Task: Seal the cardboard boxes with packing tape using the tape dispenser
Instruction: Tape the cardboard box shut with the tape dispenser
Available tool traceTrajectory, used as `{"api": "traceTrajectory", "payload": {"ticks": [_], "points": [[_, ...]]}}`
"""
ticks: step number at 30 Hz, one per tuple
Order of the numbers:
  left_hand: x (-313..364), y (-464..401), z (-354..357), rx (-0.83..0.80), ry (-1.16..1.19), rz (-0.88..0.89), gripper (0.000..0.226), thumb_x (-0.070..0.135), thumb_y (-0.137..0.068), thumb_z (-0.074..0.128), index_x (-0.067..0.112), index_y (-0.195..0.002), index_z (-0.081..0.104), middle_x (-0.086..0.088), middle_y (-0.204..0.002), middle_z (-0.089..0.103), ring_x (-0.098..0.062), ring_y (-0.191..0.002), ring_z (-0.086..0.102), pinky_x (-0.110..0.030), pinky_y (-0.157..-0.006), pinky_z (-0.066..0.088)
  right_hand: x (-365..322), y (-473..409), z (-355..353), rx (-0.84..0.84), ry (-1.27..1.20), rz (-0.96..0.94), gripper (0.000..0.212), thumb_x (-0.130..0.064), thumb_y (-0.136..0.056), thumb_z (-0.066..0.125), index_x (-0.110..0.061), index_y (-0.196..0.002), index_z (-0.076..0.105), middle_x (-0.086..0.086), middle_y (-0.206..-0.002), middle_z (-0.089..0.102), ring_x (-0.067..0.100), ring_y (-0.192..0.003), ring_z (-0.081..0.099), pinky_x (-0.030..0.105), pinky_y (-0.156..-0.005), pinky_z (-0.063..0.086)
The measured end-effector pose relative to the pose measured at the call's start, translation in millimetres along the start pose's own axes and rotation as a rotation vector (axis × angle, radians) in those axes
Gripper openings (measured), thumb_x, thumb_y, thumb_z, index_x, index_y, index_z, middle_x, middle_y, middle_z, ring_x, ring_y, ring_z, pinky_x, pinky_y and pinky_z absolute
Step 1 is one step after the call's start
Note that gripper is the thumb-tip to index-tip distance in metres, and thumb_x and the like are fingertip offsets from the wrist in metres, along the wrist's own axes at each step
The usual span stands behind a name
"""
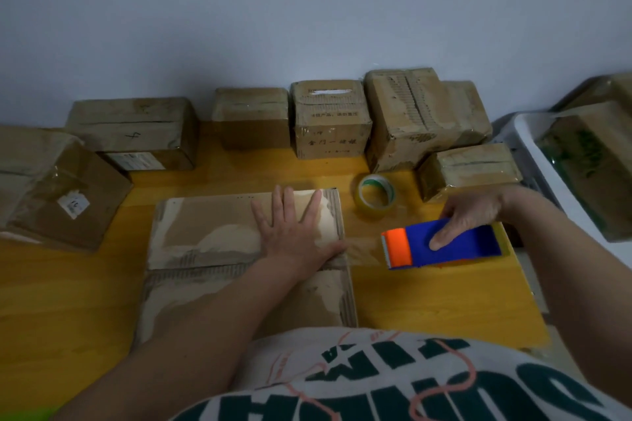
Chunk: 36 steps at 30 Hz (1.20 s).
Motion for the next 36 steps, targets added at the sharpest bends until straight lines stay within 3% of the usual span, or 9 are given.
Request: {"api": "traceTrajectory", "payload": {"ticks": [8, 17, 24, 27, 29, 33, 36], "points": [[1.8, 0.0, -3.4, -0.134, 0.034, -0.021, 0.13, 0.098, -0.053, 0.043, 0.037, -0.147, -0.024, -0.016, -0.157, -0.025, -0.037, -0.14, -0.034, -0.07, -0.106, -0.013, -4.1, -4.4, -1.8, 0.087, 0.045, 0.059, 0.046, -0.057, -0.066, 0.078, -0.02, -0.09, 0.066, -0.004, -0.093, 0.069, 0.018, -0.088, 0.066, 0.031, -0.077, 0.052], [1.7, -0.4, -3.4, -0.204, 0.026, -0.038, 0.14, 0.097, -0.047, 0.05, 0.037, -0.147, -0.026, -0.016, -0.155, -0.03, -0.037, -0.137, -0.037, -0.072, -0.106, -0.012, -7.5, 1.6, 8.0, 0.078, 0.056, 0.071, 0.034, -0.047, -0.084, 0.063, -0.016, -0.098, 0.065, 0.004, -0.103, 0.069, 0.022, -0.095, 0.064, 0.034, -0.086, 0.049], [2.3, 0.0, -2.9, -0.209, 0.025, -0.041, 0.141, 0.096, -0.046, 0.052, 0.036, -0.146, -0.027, -0.016, -0.155, -0.032, -0.037, -0.137, -0.038, -0.071, -0.106, -0.013, -26.2, -5.0, 18.8, 0.096, 0.084, 0.131, 0.026, -0.044, -0.086, 0.064, -0.02, -0.084, 0.055, 0.003, -0.096, 0.061, 0.023, -0.094, 0.059, 0.033, -0.082, 0.046], [2.7, -0.3, -2.2, -0.211, 0.023, -0.04, 0.141, 0.097, -0.045, 0.052, 0.037, -0.145, -0.029, -0.016, -0.154, -0.033, -0.037, -0.137, -0.038, -0.071, -0.107, -0.012, -37.0, -14.4, 22.8, 0.125, 0.11, 0.17, 0.034, -0.046, -0.085, 0.065, -0.016, -0.096, 0.054, 0.004, -0.099, 0.058, 0.025, -0.097, 0.057, 0.034, -0.083, 0.045], [2.6, -0.9, -2.2, -0.211, 0.031, -0.044, 0.142, 0.096, -0.045, 0.052, 0.037, -0.145, -0.028, -0.016, -0.154, -0.033, -0.037, -0.137, -0.038, -0.071, -0.107, -0.01, -46.3, -23.5, 29.4, 0.169, 0.123, 0.181, 0.042, -0.046, -0.085, 0.065, -0.014, -0.107, 0.052, 0.005, -0.103, 0.056, 0.026, -0.099, 0.057, 0.034, -0.084, 0.047], [1.4, -0.4, -1.3, -0.214, 0.037, -0.033, 0.142, 0.096, -0.045, 0.053, 0.037, -0.145, -0.028, -0.016, -0.154, -0.034, -0.037, -0.136, -0.039, -0.071, -0.107, -0.011, -39.2, -26.4, 43.1, 0.438, 0.404, 0.231, 0.025, -0.04, -0.092, 0.054, -0.018, -0.105, 0.057, -0.001, -0.098, 0.058, 0.02, -0.095, 0.059, 0.027, -0.073, 0.044], [1.0, -1.9, -0.4, -0.215, 0.031, -0.028, 0.143, 0.096, -0.045, 0.053, 0.036, -0.145, -0.03, -0.016, -0.152, -0.037, -0.037, -0.134, -0.041, -0.071, -0.106, -0.013, 0.0, -25.5, 54.3, 0.499, 0.126, 0.203, 0.039, -0.053, -0.092, 0.051, -0.015, -0.1, 0.054, 0.001, -0.09, 0.058, 0.019, -0.082, 0.058, 0.028, -0.069, 0.046]]}}
Point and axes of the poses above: each hand's wrist, its own y-axis away from the middle knuckle, its own z-axis out of the palm, x = y × z, the point moved 8 cm from there along -y, towards the middle knuckle
